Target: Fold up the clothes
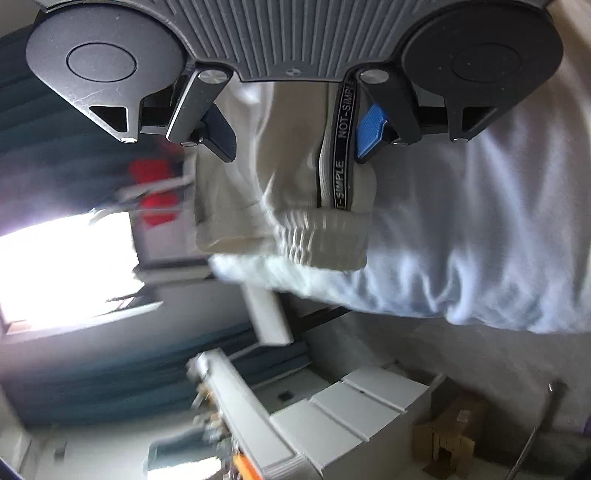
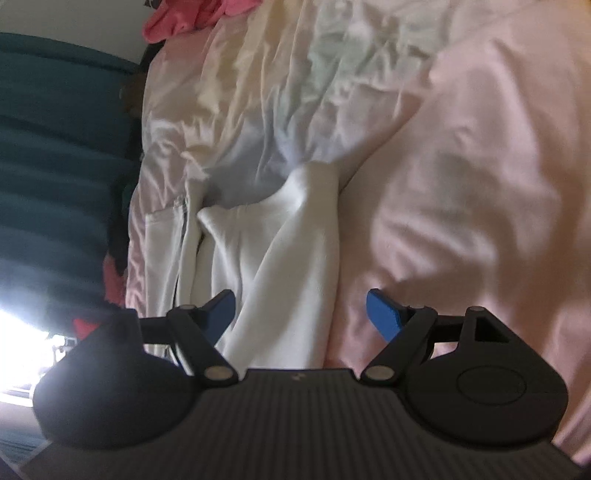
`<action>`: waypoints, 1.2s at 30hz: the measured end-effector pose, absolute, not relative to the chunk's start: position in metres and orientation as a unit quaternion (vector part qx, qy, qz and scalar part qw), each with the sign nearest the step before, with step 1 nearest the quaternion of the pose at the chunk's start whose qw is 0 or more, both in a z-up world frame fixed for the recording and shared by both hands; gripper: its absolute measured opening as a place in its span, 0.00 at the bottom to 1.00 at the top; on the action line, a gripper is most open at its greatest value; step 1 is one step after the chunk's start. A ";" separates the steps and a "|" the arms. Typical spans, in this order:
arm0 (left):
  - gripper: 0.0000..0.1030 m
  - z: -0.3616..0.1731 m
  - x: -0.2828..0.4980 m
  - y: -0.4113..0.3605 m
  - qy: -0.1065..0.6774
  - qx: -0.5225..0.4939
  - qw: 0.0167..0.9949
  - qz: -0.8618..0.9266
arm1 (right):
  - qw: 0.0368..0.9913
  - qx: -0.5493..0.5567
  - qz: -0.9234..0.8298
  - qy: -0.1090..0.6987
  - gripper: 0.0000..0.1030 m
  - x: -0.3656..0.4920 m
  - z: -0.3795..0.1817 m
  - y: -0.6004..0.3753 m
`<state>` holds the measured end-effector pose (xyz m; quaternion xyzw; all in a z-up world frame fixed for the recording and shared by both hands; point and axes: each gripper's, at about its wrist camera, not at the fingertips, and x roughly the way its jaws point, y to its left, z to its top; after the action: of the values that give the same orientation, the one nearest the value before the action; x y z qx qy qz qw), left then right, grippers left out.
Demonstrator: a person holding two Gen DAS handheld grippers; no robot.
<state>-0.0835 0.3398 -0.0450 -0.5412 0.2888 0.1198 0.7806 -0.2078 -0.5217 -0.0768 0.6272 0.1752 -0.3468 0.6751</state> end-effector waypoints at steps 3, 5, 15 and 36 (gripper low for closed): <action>0.79 -0.054 -0.073 0.339 0.319 -0.538 0.772 0.112 | 0.683 0.616 -0.355 0.167 0.78 -0.205 -0.074 -0.518; 0.84 -0.055 -0.071 0.338 0.316 -0.537 0.775 0.105 | 0.676 0.620 -0.358 0.173 0.78 -0.202 -0.078 -0.520; 0.64 -0.052 -0.056 0.338 0.293 -0.517 0.796 0.121 | 0.656 0.638 -0.366 0.172 0.44 -0.182 -0.098 -0.545; 0.14 0.031 -0.084 0.323 0.198 -0.504 0.838 0.062 | 0.789 0.518 -0.326 0.058 0.05 -0.201 0.009 -0.558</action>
<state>-0.0835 0.3231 0.0314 -0.5044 0.1981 0.0622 0.8381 -0.2013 -0.5584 0.0087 0.5178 0.0584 -0.3260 0.7888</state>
